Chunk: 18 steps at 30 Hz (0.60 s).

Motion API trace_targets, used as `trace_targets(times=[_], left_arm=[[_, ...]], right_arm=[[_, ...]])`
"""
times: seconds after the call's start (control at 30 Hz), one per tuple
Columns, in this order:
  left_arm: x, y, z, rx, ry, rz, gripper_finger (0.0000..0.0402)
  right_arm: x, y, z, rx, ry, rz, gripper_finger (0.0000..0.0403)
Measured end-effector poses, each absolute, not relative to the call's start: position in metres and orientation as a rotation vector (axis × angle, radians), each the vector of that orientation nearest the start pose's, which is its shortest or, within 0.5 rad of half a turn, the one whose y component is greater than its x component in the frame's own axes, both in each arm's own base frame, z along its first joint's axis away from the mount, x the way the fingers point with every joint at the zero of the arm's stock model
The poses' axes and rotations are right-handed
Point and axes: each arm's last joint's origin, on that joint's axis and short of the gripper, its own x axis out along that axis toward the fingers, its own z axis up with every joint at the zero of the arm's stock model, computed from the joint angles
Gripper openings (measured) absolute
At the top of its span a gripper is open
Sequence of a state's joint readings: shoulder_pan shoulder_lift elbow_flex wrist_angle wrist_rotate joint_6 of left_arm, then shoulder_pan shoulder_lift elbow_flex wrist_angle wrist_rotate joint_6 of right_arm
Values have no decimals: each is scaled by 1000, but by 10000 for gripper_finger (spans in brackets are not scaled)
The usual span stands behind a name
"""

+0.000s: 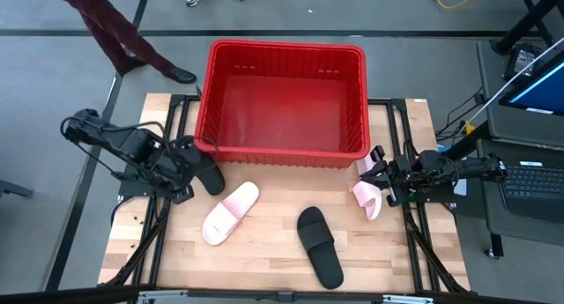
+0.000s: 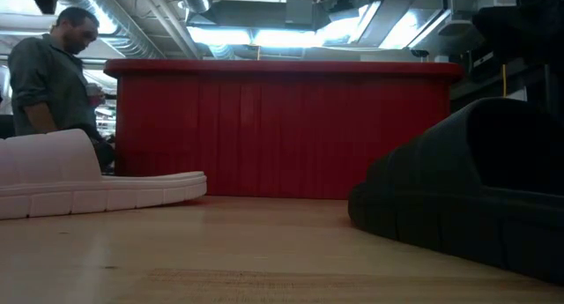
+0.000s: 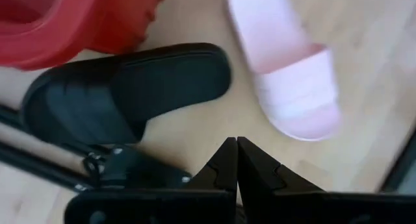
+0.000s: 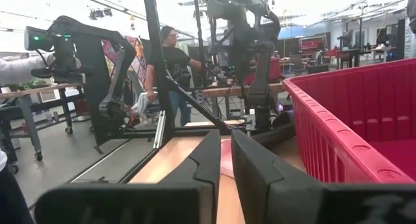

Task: Pick and place slides into bin
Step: Put the top black slipper into the red bin

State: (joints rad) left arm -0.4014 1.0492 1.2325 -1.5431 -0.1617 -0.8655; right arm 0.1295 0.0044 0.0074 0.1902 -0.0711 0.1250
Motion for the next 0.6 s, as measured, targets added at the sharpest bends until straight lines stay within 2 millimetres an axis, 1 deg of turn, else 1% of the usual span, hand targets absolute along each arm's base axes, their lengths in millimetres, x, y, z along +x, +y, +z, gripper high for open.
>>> trace_targets(times=[0.13, 0.23, 0.33, 0.43, 0.6], left_arm=[[129, -50, 333, -310, 1275, 420, 2], [130, -50, 327, -309, 1258, 475, 2], [129, -50, 322, -302, 1270, 488, 5], [128, -50, 317, -303, 1292, 490, 22], [128, -50, 312, -314, 1312, 506, 65]], right_arm=[[95, 14, 184, 128, -180, 212, 42], [95, 14, 184, 128, -180, 211, 42], [95, 14, 184, 127, -180, 212, 42], [95, 14, 184, 127, -178, 211, 42], [95, 14, 184, 127, -179, 211, 42]])
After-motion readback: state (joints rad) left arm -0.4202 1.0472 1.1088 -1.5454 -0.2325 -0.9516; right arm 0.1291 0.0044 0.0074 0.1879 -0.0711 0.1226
